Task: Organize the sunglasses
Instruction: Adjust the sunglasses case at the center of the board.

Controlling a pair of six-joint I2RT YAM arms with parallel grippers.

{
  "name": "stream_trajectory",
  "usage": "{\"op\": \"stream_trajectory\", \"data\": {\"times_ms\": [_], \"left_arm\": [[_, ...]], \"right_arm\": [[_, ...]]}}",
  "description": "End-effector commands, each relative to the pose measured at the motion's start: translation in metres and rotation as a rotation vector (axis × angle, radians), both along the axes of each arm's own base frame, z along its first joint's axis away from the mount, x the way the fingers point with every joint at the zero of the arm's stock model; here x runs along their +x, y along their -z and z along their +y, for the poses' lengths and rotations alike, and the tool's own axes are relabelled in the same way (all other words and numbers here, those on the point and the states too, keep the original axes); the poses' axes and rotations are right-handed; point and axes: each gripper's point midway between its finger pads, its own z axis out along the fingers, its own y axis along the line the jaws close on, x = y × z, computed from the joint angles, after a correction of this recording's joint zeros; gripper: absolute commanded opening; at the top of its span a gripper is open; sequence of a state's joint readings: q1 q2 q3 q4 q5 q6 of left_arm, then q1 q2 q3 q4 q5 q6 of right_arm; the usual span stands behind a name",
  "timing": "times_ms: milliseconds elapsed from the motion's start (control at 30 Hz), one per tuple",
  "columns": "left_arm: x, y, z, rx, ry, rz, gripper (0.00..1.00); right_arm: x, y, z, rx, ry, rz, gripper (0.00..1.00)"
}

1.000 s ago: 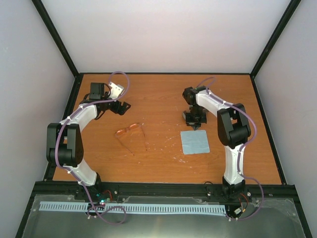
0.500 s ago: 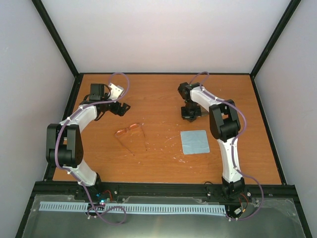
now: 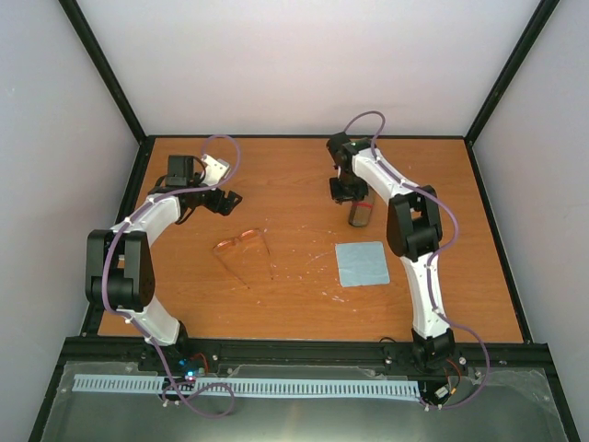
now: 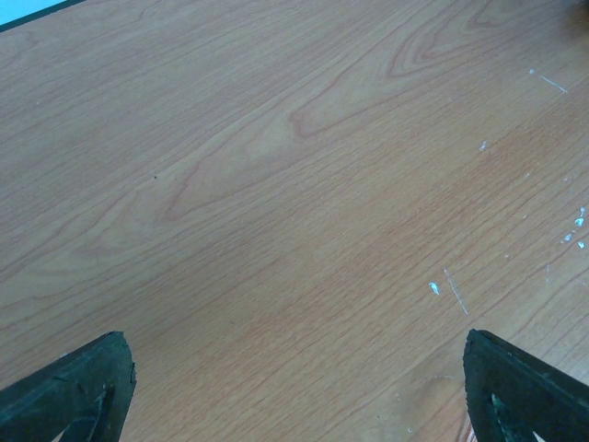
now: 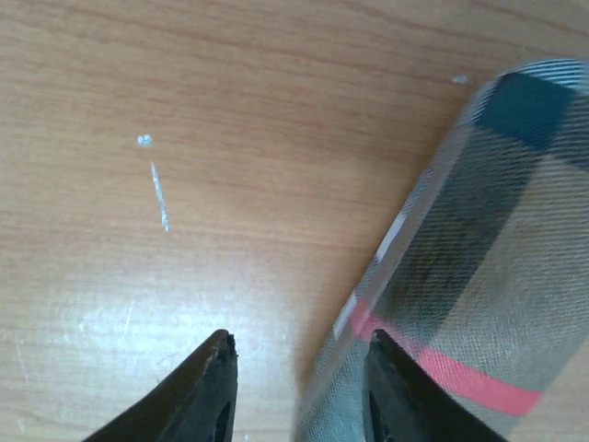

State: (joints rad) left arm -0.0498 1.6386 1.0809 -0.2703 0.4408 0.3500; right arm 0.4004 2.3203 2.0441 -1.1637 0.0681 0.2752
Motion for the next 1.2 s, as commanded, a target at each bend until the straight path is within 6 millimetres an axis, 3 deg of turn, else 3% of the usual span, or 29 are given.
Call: {"op": "stream_trajectory", "data": {"times_ms": [0, 100, 233, 300, 500, 600, 667, 933, 1167], "left_arm": [[0.004, -0.01, 0.001, -0.007, -0.01, -0.026, 0.96], [0.003, -0.007, -0.001, -0.017, -0.011, -0.016, 0.96], [0.002, -0.004, -0.003, -0.035, -0.01, -0.004, 0.96], [0.002, -0.004, -0.004, -0.039, -0.006, -0.004, 0.96], [0.0, -0.002, -0.002, -0.02, 0.005, -0.017, 0.96], [-0.002, 0.0, -0.002, -0.017, 0.01, -0.016, 0.96], [-0.002, 0.0, -0.002, -0.018, 0.01, -0.015, 0.96], [-0.001, 0.002, -0.005, -0.037, 0.011, -0.005, 0.96], [0.0, 0.003, -0.005, -0.035, 0.015, -0.003, 0.96]], "right_arm": [[-0.007, -0.044, 0.002, 0.019, -0.053, -0.055, 0.47], [-0.018, -0.051, -0.018, -0.067, -0.03, -0.04, 0.68], [-0.027, -0.036, -0.043, -0.185, 0.069, 0.028, 0.76], [-0.029, -0.029, -0.042, -0.157, 0.137, 0.068, 0.76], [-0.032, -0.014, -0.025, -0.051, 0.22, 0.138, 0.69], [-0.037, -0.01, -0.027, -0.065, 0.229, 0.159, 0.44], [-0.045, -0.007, -0.033, -0.094, 0.222, 0.191, 0.36], [-0.077, 0.009, -0.057, -0.151, 0.236, 0.255, 0.35], [-0.063, 0.015, -0.086, -0.206, 0.297, 0.211, 0.38]]}}
